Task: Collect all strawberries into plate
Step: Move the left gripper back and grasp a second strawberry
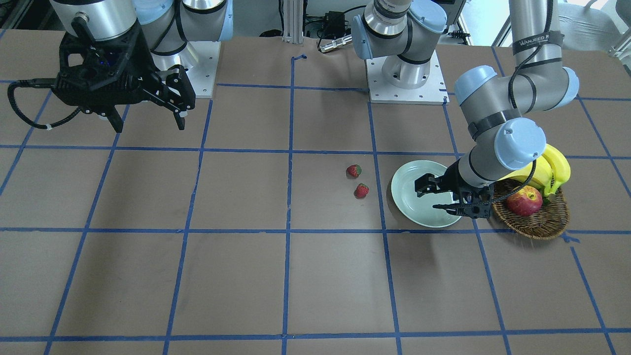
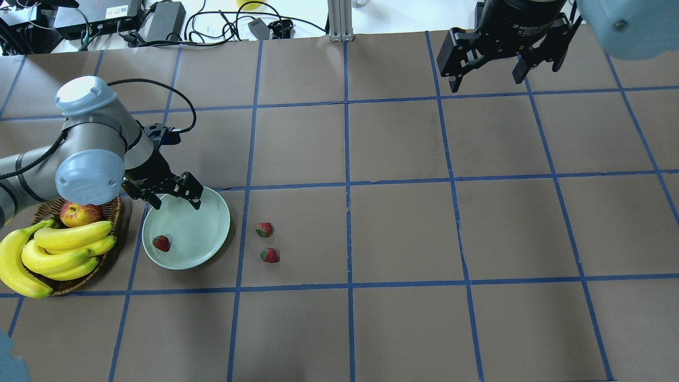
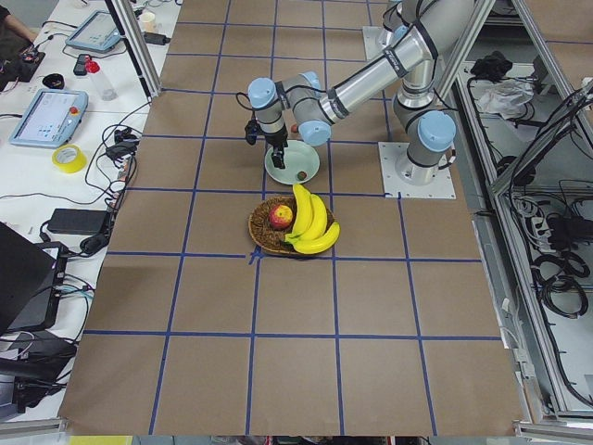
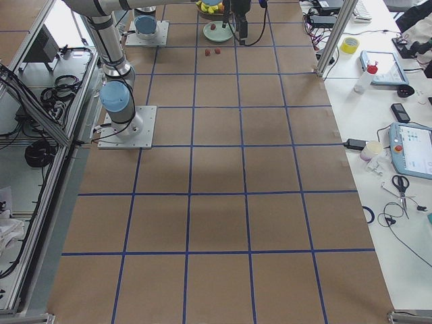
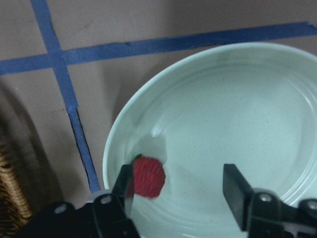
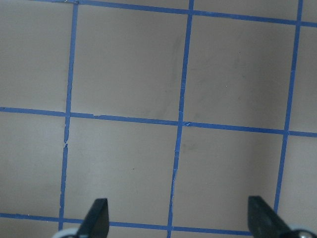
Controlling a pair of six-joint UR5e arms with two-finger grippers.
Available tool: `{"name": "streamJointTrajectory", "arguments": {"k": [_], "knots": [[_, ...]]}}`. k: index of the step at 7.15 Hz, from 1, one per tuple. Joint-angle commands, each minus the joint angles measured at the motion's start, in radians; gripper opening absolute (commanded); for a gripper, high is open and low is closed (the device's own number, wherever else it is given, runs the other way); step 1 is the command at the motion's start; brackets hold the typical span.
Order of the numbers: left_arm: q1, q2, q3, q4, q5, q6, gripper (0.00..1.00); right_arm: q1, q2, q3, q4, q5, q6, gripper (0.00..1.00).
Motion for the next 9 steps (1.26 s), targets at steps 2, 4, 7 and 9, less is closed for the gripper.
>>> {"name": "streamJointTrajectory", "arguments": {"k": [2, 4, 7, 9], "knots": [[-0.188, 0.022, -0.002, 0.015, -0.02, -0.218, 1.0, -0.001, 0.0, 0.0, 0.0, 0.0, 0.0, 1.0], [-0.285, -0.009, -0.016, 0.095, -0.021, -0.291, 1.0, -0.001, 0.0, 0.0, 0.0, 0.0, 0.0, 1.0], [-0.309, -0.032, -0.082, 0.139, -0.021, -0.316, 1.0, -0.001, 0.0, 0.0, 0.0, -0.002, 0.0, 1.0], [-0.313, -0.049, -0.088, 0.143, -0.024, -0.319, 0.97, -0.001, 0.0, 0.0, 0.0, -0.002, 0.0, 1.0]]}}
